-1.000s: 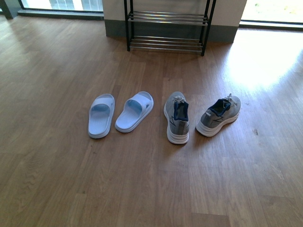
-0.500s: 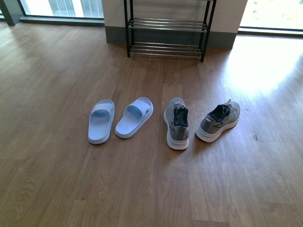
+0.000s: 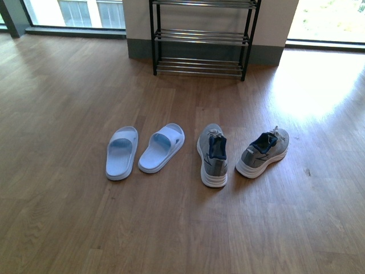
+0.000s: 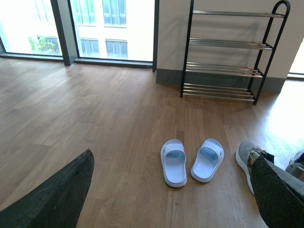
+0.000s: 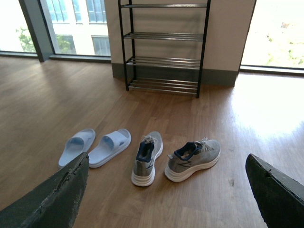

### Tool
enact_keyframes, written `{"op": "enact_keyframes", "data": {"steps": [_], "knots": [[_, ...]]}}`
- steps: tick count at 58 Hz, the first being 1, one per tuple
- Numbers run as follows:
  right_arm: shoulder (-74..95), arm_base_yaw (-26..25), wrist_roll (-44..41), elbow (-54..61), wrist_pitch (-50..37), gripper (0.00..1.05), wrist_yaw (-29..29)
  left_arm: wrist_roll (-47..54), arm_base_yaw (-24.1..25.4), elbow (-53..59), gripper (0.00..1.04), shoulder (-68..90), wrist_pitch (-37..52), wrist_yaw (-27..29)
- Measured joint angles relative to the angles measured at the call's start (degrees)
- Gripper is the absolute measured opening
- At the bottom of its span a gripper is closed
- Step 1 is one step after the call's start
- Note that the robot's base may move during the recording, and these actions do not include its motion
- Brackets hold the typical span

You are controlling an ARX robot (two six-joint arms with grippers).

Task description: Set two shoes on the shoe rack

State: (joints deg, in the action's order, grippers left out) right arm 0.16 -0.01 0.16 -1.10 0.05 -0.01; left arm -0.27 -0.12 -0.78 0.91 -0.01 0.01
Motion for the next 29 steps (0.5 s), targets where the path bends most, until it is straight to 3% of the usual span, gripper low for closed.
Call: {"op": "enact_keyframes", "data": {"steps": [29], "knots": [[0.0, 0.0, 0.0, 0.0, 0.0, 0.96, 0.0, 0.0, 0.0, 0.0, 0.95, 0.0, 0.0, 0.0]]}}
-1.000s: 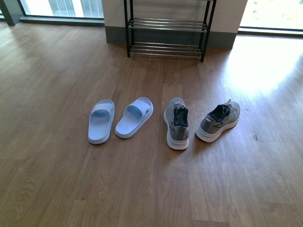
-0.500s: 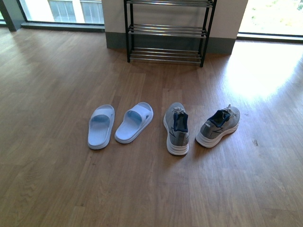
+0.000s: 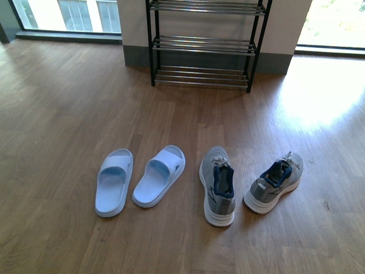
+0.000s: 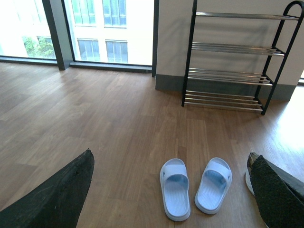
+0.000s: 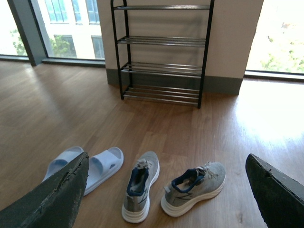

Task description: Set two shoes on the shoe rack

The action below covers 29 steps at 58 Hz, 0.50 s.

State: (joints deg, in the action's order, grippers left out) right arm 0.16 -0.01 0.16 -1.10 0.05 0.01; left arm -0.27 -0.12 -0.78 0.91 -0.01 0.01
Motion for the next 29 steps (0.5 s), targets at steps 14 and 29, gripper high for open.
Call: {"op": "enact_keyframes", "data": {"steps": [14, 29], "knots": [[0.0, 0.0, 0.0, 0.0, 0.0, 0.96, 0.0, 0.0, 0.0, 0.0, 0.95, 0.0, 0.0, 0.0], [0.0, 0.0, 0.0, 0.0, 0.0, 0.96, 0.0, 0.0, 0.0, 0.0, 0.95, 0.0, 0.0, 0.0]]}}
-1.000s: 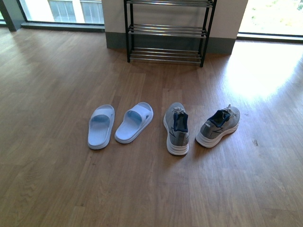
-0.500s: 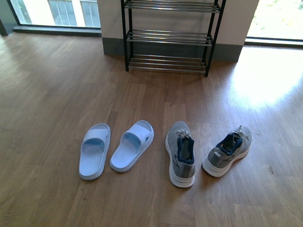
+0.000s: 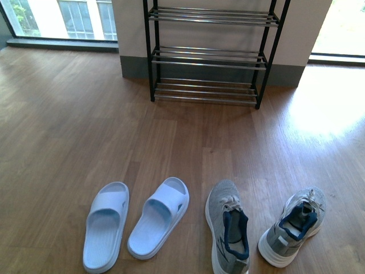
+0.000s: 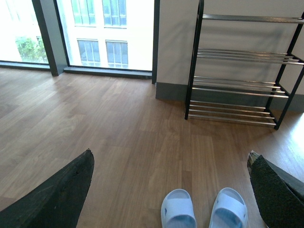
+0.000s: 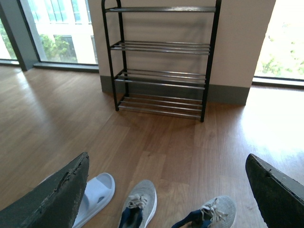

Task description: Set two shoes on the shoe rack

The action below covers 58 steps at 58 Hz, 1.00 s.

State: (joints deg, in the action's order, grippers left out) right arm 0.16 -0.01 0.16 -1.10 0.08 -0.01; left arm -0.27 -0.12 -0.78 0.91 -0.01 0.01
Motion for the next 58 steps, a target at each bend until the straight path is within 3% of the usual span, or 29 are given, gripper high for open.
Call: {"op": "enact_keyframes", "data": {"steps": [31, 34, 36, 39, 49, 58], "knots": [[0.0, 0.0, 0.0, 0.0, 0.0, 0.96, 0.0, 0.0, 0.0, 0.0, 0.95, 0.0, 0.0, 0.0], [1.4, 2.7, 2.3, -0.5, 1.8, 0.96, -8.4, 0.0, 0.0, 0.0, 0.95, 0.0, 0.0, 0.0], [4.6, 6.0, 4.6, -0.8, 1.8, 0.96, -18.3, 0.0, 0.0, 0.0, 0.95, 0.0, 0.0, 0.0], [10.7, 6.1, 7.5, -1.8, 0.9, 0.96, -23.4, 0.0, 0.0, 0.0, 0.95, 0.0, 0.0, 0.0], [38.1, -3.9, 10.4, -9.4, -12.0, 0.96, -14.9, 0.0, 0.0, 0.0, 0.95, 0.0, 0.0, 0.0], [68.7, -8.7, 10.0, -17.6, -23.4, 0.96, -9.2, 0.0, 0.0, 0.0, 0.95, 0.0, 0.0, 0.0]]}}
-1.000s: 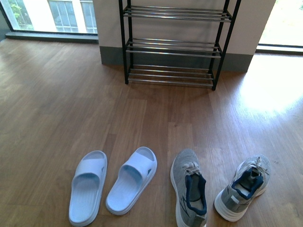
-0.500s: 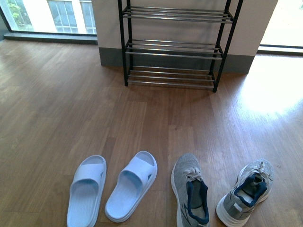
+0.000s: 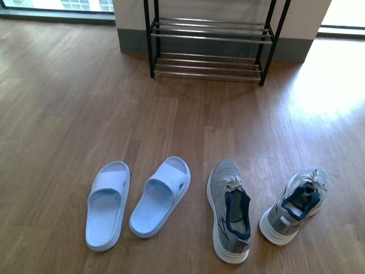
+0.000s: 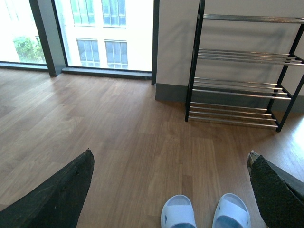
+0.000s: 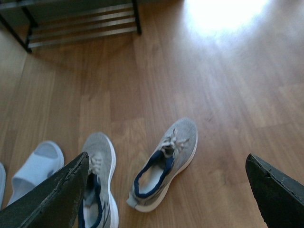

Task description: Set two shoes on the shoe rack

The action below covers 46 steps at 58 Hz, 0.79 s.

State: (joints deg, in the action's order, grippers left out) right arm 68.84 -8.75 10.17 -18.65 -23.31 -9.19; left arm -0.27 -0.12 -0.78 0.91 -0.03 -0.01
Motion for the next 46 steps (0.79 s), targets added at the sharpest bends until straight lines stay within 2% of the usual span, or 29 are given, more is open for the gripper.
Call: {"op": "enact_keyframes", "data": {"steps": [7, 17, 46], "knots": [[23.8, -0.9, -1.2, -8.8, -1.0, 0.96, 2.8, 0.0, 0.0, 0.0, 0.95, 0.0, 0.0, 0.0], [40.6, -0.9, -2.5, -16.2, -1.0, 0.96, 2.6, 0.0, 0.0, 0.0, 0.95, 0.0, 0.0, 0.0], [66.6, -2.4, -2.1, -33.6, 3.3, 0.96, 1.7, 0.0, 0.0, 0.0, 0.95, 0.0, 0.0, 0.0]]}}
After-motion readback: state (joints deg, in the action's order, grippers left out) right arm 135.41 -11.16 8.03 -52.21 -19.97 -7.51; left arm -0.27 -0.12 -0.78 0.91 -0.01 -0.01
